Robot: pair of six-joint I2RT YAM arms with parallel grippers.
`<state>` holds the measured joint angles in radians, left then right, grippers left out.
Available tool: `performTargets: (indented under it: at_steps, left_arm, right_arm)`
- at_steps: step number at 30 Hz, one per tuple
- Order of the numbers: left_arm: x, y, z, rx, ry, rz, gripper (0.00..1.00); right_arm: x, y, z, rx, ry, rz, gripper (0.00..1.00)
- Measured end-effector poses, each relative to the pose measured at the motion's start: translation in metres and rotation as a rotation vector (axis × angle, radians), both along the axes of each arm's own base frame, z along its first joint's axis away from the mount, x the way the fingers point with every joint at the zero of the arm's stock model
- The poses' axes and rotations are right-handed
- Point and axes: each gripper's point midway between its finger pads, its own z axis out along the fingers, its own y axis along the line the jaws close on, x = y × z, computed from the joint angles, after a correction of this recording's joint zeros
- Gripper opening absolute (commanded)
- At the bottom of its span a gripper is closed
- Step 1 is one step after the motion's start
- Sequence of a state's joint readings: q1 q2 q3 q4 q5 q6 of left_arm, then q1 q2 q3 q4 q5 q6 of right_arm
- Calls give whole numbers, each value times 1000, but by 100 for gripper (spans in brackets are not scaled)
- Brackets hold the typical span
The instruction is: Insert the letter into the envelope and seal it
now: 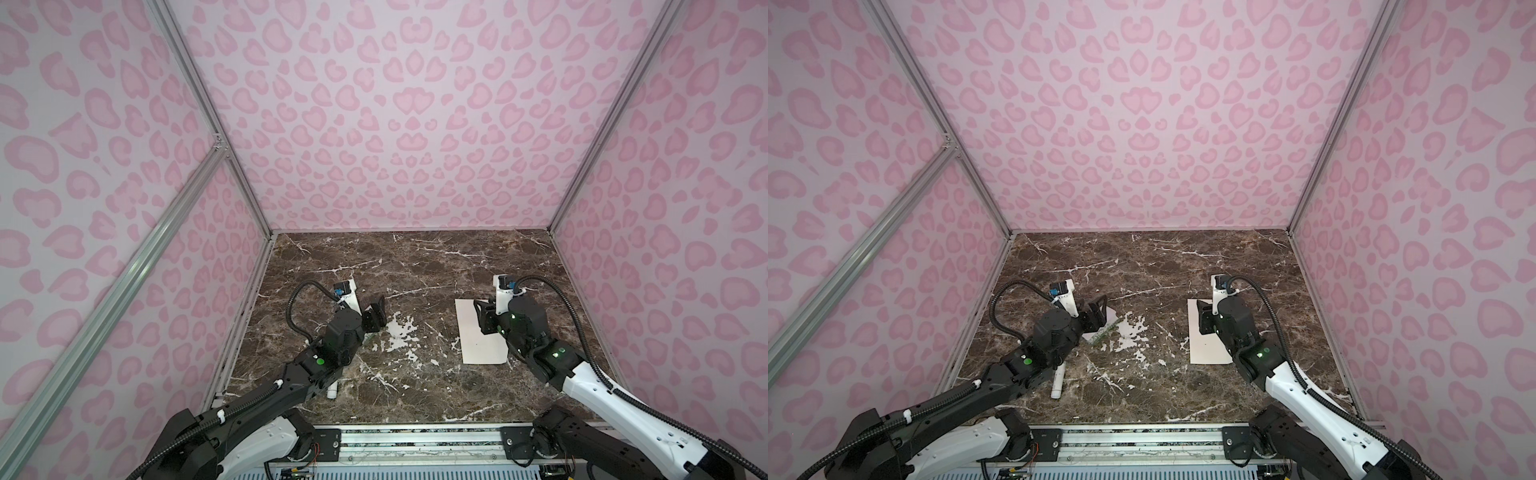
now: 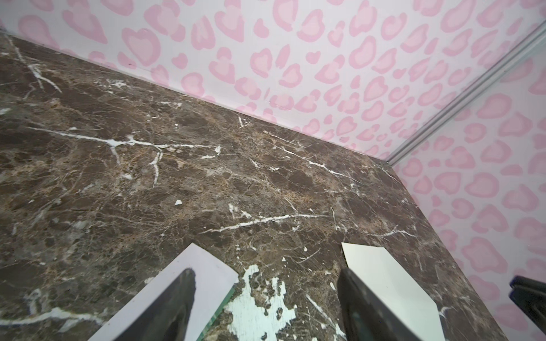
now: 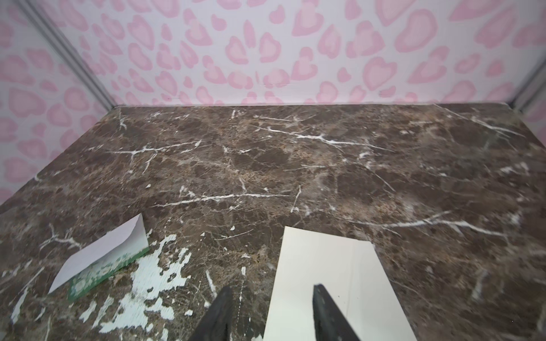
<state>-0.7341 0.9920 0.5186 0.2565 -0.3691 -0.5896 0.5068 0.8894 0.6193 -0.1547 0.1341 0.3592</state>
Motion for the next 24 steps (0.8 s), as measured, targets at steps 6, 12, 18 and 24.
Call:
performTargets:
  at_steps: [6,12,18,24]
  left_arm:
    - [-21,-14,14,-7,-9,-155,77]
    - [-40,-33,7,0,32,-315,77]
    - [-47,-63,-7,-3,107,-456,69]
    - [-53,-102,-15,-32,133,-603,69]
  right_arm:
    - [-8,-37,-20,118,144,-215,46]
    - [-23,-54,-40,175,264,-294,47]
    - [-38,-76,-62,218,364,-367,49]
    - [-48,-86,-99,266,499,-404,50]
